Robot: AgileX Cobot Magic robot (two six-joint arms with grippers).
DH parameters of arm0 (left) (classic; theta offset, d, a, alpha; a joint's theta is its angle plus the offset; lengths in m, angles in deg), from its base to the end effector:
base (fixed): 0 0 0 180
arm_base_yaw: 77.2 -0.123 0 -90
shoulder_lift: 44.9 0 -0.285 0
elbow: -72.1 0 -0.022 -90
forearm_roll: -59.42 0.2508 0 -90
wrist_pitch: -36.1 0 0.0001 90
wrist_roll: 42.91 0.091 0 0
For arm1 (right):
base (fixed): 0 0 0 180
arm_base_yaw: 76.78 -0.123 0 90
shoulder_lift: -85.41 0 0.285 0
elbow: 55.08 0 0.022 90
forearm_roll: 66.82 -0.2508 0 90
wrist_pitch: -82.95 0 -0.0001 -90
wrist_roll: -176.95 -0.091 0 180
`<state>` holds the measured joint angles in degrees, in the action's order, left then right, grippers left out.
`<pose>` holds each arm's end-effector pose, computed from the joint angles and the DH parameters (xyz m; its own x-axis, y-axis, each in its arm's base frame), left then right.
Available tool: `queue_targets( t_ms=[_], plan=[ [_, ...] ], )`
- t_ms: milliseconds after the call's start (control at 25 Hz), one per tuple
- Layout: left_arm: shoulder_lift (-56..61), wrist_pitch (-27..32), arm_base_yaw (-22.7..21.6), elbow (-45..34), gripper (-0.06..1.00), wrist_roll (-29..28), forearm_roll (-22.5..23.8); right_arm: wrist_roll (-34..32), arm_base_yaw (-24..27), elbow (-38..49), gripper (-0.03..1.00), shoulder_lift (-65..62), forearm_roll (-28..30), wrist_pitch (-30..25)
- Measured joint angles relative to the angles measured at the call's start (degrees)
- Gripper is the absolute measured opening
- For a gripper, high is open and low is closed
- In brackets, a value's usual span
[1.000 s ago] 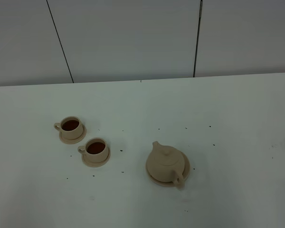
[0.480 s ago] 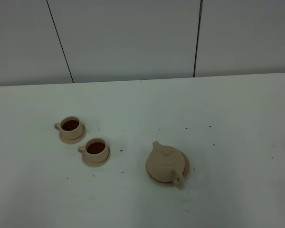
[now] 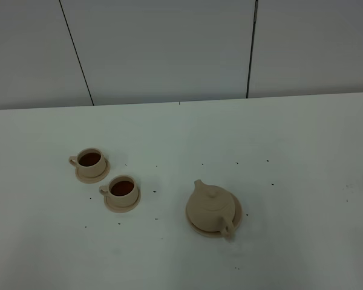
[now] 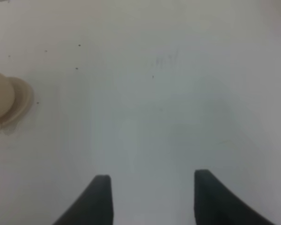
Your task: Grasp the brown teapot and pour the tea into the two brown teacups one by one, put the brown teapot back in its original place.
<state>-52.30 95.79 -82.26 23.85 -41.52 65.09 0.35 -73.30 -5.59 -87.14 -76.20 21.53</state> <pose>-0.0067 0.0072 0.2807 -0.4355 0.0357 -0.8995 -0.1328 0.9857 0.1034 -0.0042 0.0133 0.2728 -0.4703 0.0480 -0.8812 -0.0569 0.9948 0.0845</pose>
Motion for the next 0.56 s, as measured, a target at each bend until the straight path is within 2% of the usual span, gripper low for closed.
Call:
queue_targets(
  t_ms=[560],
  plan=[
    [0.0,0.0,0.0,0.0,0.3,0.0,0.0,0.0,0.0,0.0,0.39,0.0,0.0,0.0]
  ],
)
